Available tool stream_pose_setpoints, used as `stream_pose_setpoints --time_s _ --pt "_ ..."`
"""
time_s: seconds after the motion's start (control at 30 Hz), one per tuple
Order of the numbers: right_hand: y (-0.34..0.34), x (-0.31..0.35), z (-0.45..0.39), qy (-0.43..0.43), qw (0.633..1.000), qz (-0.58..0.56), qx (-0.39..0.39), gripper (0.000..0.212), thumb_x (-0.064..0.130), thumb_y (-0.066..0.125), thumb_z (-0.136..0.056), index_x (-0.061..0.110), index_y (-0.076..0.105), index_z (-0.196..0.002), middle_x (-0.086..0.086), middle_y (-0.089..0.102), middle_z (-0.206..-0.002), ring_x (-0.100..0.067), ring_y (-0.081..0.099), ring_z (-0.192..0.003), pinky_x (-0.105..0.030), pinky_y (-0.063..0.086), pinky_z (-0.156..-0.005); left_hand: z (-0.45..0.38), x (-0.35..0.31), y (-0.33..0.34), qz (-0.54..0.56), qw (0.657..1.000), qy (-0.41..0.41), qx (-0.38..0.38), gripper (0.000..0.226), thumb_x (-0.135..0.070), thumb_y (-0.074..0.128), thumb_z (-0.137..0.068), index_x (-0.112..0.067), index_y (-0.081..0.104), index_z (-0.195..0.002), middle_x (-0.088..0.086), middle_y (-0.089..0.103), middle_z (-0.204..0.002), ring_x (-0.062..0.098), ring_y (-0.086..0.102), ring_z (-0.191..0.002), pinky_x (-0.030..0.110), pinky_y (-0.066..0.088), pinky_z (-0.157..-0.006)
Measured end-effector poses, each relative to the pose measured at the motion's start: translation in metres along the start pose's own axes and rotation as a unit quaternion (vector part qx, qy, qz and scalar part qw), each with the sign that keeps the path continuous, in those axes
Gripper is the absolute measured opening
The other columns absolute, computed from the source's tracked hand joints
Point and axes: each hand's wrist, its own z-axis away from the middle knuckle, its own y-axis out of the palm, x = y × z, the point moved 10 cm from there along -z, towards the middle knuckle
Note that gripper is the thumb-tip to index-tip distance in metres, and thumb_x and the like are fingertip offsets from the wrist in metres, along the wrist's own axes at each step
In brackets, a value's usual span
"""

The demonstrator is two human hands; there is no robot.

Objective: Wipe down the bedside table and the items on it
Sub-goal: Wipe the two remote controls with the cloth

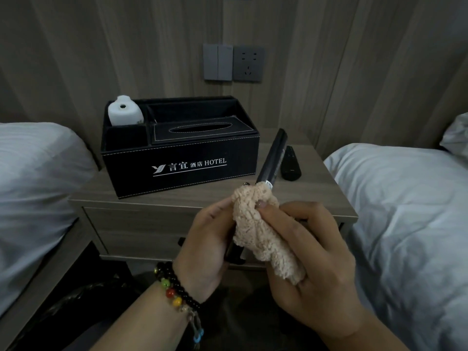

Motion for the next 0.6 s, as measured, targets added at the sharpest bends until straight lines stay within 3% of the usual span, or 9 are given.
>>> stream_pose_setpoints --time_s 0.07,0.17,0.23,0.33,0.43,0.5,0.6 --pt "-0.001 -0.001 -0.001 0.002 1.0 0.003 -0.004 0.039 0.024 0.058 -0.09 0.018 0.053 -0.128 -0.006 0.058 -0.104 -0.025 0.061 -0.084 -0.041 0.05 -0.067 0.001 -0.002 0.001 -0.022 1.0 0.004 -0.012 0.024 -0.024 0.057 -0.08 -0.018 0.077 -0.07 0.002 0.065 -0.058 0.01 0.061 -0.049 0.019 0.047 -0.044" --pt "-0.004 -0.007 -0.003 0.006 1.0 0.021 -0.019 0.044 0.016 0.061 -0.084 0.016 0.053 -0.128 -0.001 0.052 -0.106 -0.022 0.06 -0.086 -0.042 0.05 -0.066 -0.001 0.002 0.0 -0.048 0.999 -0.009 -0.012 0.019 -0.028 0.061 -0.073 -0.019 0.079 -0.071 0.003 0.073 -0.073 0.012 0.069 -0.068 0.02 0.055 -0.061" --pt "-0.011 -0.015 -0.004 0.024 0.998 0.037 -0.042 0.047 0.011 0.065 -0.08 0.014 0.056 -0.126 0.001 0.051 -0.106 -0.018 0.058 -0.086 -0.041 0.049 -0.065 -0.001 0.006 -0.001 -0.07 0.997 -0.019 -0.01 0.024 -0.031 0.061 -0.066 -0.018 0.079 -0.073 0.004 0.072 -0.076 0.013 0.068 -0.072 0.02 0.054 -0.065" --pt "-0.023 -0.03 -0.006 0.062 0.994 0.054 -0.076 0.044 0.006 0.069 -0.077 0.008 0.063 -0.12 0.001 0.052 -0.102 -0.014 0.055 -0.087 -0.028 0.05 -0.074 0.002 0.015 0.004 -0.092 0.995 -0.043 0.004 0.033 -0.035 0.064 -0.065 -0.01 0.078 -0.082 0.007 0.07 -0.079 0.013 0.064 -0.071 0.02 0.05 -0.063" --pt "-0.035 -0.045 -0.008 0.107 0.987 0.068 -0.102 0.039 0.004 0.069 -0.077 0.003 0.065 -0.116 -0.004 0.054 -0.099 -0.007 0.051 -0.089 -0.009 0.039 -0.083 0.007 0.02 0.012 -0.087 0.995 -0.055 0.02 0.035 -0.03 0.062 -0.069 -0.004 0.074 -0.087 0.005 0.067 -0.073 0.007 0.062 -0.064 0.016 0.047 -0.056" --pt "-0.037 -0.048 -0.008 0.122 0.985 0.058 -0.103 0.038 0.008 0.067 -0.08 0.003 0.063 -0.118 -0.006 0.055 -0.101 -0.005 0.051 -0.091 -0.007 0.037 -0.085 0.008 0.017 0.015 -0.091 0.995 -0.046 0.022 0.03 -0.03 0.062 -0.068 -0.008 0.075 -0.083 0.0 0.068 -0.069 0.005 0.062 -0.062 0.014 0.047 -0.055" --pt "-0.025 -0.034 -0.006 0.106 0.992 -0.015 -0.069 0.038 0.018 0.06 -0.084 0.0 0.061 -0.118 -0.008 0.053 -0.104 -0.007 0.053 -0.095 -0.01 0.038 -0.085 0.004 0.013 0.008 -0.088 0.996 -0.024 0.013 0.035 -0.033 0.067 -0.061 -0.014 0.078 -0.088 0.003 0.075 -0.085 0.01 0.07 -0.079 0.017 0.052 -0.066"
